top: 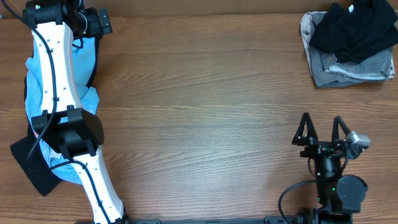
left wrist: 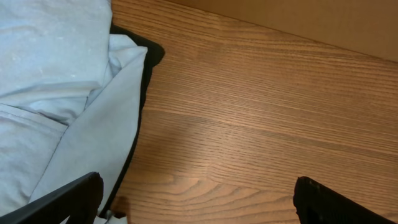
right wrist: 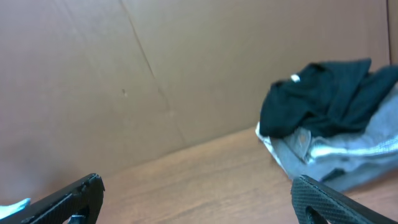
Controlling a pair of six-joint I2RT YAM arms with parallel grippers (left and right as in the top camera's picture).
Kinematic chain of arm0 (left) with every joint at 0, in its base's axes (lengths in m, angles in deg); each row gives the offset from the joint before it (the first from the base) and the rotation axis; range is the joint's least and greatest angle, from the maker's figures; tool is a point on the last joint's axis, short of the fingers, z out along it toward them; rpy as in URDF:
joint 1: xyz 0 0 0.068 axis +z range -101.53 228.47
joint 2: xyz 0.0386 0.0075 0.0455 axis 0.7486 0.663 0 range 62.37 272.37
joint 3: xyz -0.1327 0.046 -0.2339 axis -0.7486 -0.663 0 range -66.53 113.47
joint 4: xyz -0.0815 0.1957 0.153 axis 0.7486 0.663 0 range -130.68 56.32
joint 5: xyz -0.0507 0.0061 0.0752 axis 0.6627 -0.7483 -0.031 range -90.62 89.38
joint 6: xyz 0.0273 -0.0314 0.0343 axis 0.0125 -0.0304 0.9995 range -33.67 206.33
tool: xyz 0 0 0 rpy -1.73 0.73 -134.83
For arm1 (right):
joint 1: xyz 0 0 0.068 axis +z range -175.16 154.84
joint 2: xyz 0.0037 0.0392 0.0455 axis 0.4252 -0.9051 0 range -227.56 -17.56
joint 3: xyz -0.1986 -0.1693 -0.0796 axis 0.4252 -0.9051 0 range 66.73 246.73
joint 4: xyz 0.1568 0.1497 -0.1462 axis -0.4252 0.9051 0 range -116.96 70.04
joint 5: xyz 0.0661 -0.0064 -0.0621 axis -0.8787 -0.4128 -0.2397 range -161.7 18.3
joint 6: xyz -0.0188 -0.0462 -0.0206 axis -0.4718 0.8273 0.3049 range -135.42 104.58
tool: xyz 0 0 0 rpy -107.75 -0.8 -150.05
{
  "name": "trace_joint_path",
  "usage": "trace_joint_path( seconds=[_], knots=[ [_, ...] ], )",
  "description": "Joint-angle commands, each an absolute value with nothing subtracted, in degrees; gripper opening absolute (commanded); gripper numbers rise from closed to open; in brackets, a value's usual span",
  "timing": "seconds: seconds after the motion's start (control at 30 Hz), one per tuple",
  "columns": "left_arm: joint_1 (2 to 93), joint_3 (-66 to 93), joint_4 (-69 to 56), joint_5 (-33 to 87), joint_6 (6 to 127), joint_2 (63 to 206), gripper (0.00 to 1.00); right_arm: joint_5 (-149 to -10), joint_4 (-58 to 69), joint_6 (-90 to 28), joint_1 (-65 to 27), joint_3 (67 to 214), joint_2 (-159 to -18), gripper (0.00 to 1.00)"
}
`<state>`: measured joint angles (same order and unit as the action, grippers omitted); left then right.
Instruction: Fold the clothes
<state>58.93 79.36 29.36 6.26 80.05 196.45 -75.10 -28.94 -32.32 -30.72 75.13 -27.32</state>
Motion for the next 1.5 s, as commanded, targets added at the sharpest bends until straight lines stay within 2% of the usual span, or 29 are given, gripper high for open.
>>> trace_joint_path(
  seconds=[0.0, 0.4, 0.6, 1.47],
  knots=[
    [58.51, 79.77, 29.36, 6.45, 79.46, 197.07, 1.00, -74.31, -29.83, -33.26, -30.46, 72.88, -25.04, 1.00],
    [58.51, 79.77, 29.36, 6.45, 79.46, 197.07, 1.00, -74.77, -26.84, -33.26, -30.46, 67.18, -17.52, 1.00],
    [58.51, 79.77, 29.36, 6.45, 79.46, 197.07, 1.00, -75.14, -22.51, -33.26, -30.39, 67.18, -17.72, 1.00],
    [58.51, 79.77, 29.34, 6.47, 79.46, 197.07, 1.00, -75.18, -22.53, -33.26, -30.42, 67.18, -17.72, 1.00]
  ],
)
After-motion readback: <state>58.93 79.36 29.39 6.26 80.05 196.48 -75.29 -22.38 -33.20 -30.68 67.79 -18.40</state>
